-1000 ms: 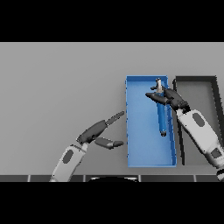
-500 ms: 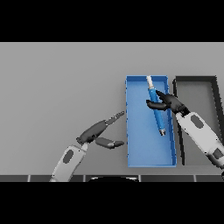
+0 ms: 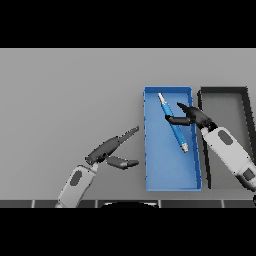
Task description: Pick up the blue pipe and place it into the blue bin.
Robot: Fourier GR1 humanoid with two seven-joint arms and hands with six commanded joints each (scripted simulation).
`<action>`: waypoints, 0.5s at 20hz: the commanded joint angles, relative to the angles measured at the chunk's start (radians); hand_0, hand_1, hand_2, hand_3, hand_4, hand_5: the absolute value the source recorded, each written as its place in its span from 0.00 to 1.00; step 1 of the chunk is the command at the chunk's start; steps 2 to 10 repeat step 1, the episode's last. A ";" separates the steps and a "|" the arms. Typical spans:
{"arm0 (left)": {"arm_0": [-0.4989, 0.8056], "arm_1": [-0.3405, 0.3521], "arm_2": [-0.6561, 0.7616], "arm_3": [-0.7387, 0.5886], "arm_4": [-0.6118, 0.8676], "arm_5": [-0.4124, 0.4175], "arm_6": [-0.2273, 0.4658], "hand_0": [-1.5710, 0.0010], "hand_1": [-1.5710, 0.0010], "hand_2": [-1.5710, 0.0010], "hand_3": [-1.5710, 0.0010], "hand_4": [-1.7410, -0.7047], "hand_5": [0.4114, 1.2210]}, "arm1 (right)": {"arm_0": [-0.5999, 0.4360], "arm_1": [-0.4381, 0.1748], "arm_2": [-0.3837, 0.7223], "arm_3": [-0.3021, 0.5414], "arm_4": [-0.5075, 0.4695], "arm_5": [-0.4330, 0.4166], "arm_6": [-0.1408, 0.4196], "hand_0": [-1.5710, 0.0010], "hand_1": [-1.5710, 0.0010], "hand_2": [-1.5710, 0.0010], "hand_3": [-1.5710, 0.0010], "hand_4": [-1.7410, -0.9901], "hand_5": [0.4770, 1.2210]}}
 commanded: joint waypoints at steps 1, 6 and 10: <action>-0.004 -0.001 0.000 0.004 -0.002 0.000 -0.002 1.00 1.00 1.00 1.00 0.83 0.02 | -0.005 0.005 0.000 -0.010 -0.010 -0.014 0.016 1.00 1.00 1.00 1.00 0.96 0.22; -0.004 -0.001 0.000 0.004 -0.002 0.000 -0.002 1.00 1.00 1.00 1.00 0.83 0.02 | -0.005 0.005 0.000 -0.010 -0.010 -0.014 0.016 1.00 1.00 1.00 1.00 0.96 0.22; -0.004 -0.001 0.000 0.004 -0.002 0.000 -0.002 1.00 1.00 1.00 1.00 0.83 0.02 | -0.005 0.005 0.000 -0.010 -0.010 -0.014 0.016 1.00 1.00 1.00 1.00 0.96 0.22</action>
